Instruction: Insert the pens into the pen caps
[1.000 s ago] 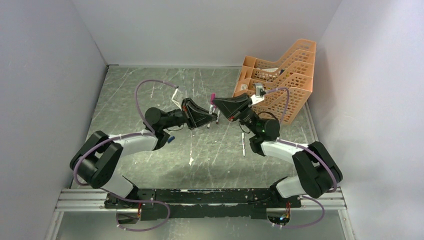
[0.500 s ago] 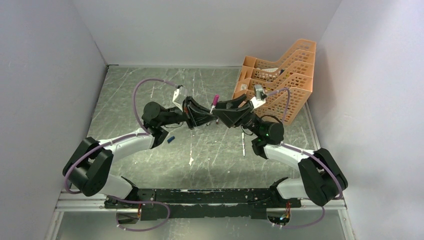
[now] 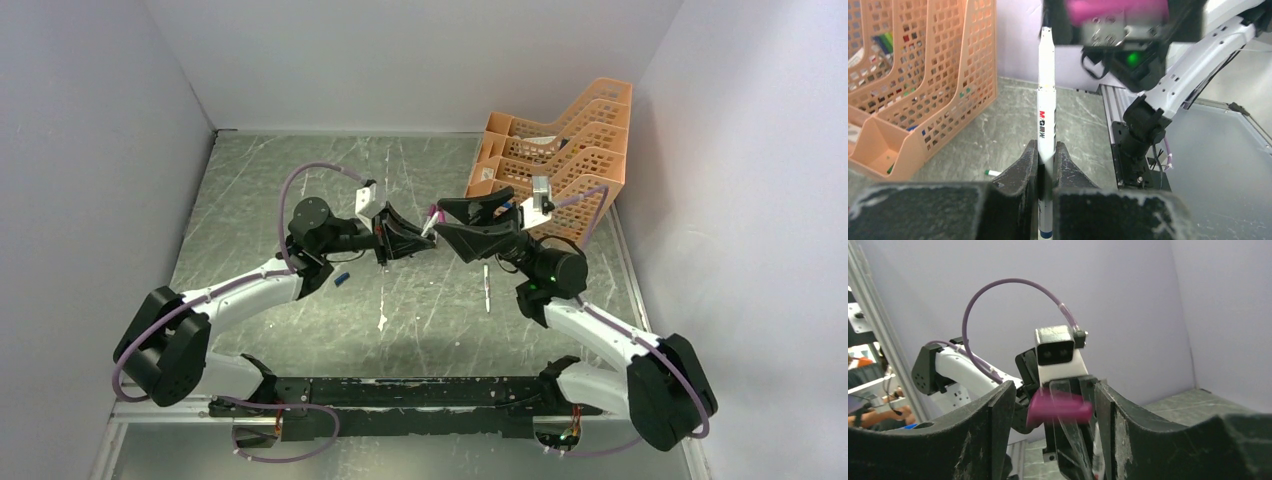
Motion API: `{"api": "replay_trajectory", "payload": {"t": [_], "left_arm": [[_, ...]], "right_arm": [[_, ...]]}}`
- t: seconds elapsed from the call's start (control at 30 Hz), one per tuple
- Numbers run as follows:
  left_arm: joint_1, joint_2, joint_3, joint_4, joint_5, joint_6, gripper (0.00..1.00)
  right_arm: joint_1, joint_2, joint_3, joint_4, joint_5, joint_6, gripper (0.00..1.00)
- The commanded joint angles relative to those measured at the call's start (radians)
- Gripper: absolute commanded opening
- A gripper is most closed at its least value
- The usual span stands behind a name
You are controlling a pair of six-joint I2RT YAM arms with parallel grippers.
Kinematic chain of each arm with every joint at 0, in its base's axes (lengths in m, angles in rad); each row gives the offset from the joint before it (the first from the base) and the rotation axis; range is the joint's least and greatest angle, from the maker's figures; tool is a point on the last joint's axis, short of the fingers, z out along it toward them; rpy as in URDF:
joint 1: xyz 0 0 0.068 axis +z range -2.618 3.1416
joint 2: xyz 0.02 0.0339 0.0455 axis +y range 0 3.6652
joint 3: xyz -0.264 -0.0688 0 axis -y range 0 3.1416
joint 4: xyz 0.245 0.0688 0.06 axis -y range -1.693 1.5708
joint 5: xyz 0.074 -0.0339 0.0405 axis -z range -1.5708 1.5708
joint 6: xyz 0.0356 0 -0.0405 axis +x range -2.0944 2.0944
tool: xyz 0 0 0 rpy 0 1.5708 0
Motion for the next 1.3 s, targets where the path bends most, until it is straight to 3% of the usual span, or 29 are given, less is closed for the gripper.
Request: {"api": "replay_trajectory", "payload": {"t": [0.0, 0.13, 0.3, 0.43, 0.53, 0.73, 0.87, 1.03, 1.17, 1.2, 1.27], "left_arm": [[-0.015, -0.008, 0.041, -0.130, -0.037, 0.101, 0.07], [-0.017, -0.001, 0.035, -0.078, -0.033, 0.071, 0.07], [-0.019, 0.005, 0.040, -0.076, -0.044, 0.062, 0.07], [-0.017, 0.001, 0.011, -0.089, -0.179, 0.079, 0.07], [-0.016, -0.002, -0.027, -0.101, -0.342, 0.069, 0.07], [-0.016, 0.015, -0.066, -0.149, -0.596, -0.010, 0.07], [0.010, 0.017, -0.050, -0.199, -0.690, -0.063, 0.07], [0.066, 0.030, -0.079, -0.107, -0.613, -0.139, 0.07], [0.097, -0.017, -0.150, 0.007, -0.541, -0.147, 0.07], [0.101, -0.036, -0.161, 0.015, -0.539, -0.144, 0.07], [0.108, -0.075, -0.177, 0.001, -0.554, -0.140, 0.07]], "right_arm": [[0.003, -0.069, 0.059, -0.190, -0.004, -0.170, 0.58], [0.003, -0.069, 0.066, -0.234, -0.014, -0.184, 0.58], [0.003, -0.027, 0.037, -0.162, -0.003, -0.145, 0.56], [0.001, -0.011, 0.006, -0.210, 0.041, -0.156, 0.54], [0.001, -0.048, -0.021, -0.379, 0.098, -0.216, 0.53], [0.010, -0.214, -0.015, -0.960, 0.252, -0.398, 0.50], [0.032, -0.302, -0.080, -1.150, 0.347, -0.437, 0.50], [0.092, -0.247, -0.167, -1.120, 0.428, -0.392, 0.49], [0.238, -0.081, -0.144, -1.055, 0.589, -0.419, 0.46], [0.268, -0.022, -0.116, -1.051, 0.613, -0.432, 0.44], [0.305, 0.087, -0.066, -1.022, 0.640, -0.449, 0.31]]}}
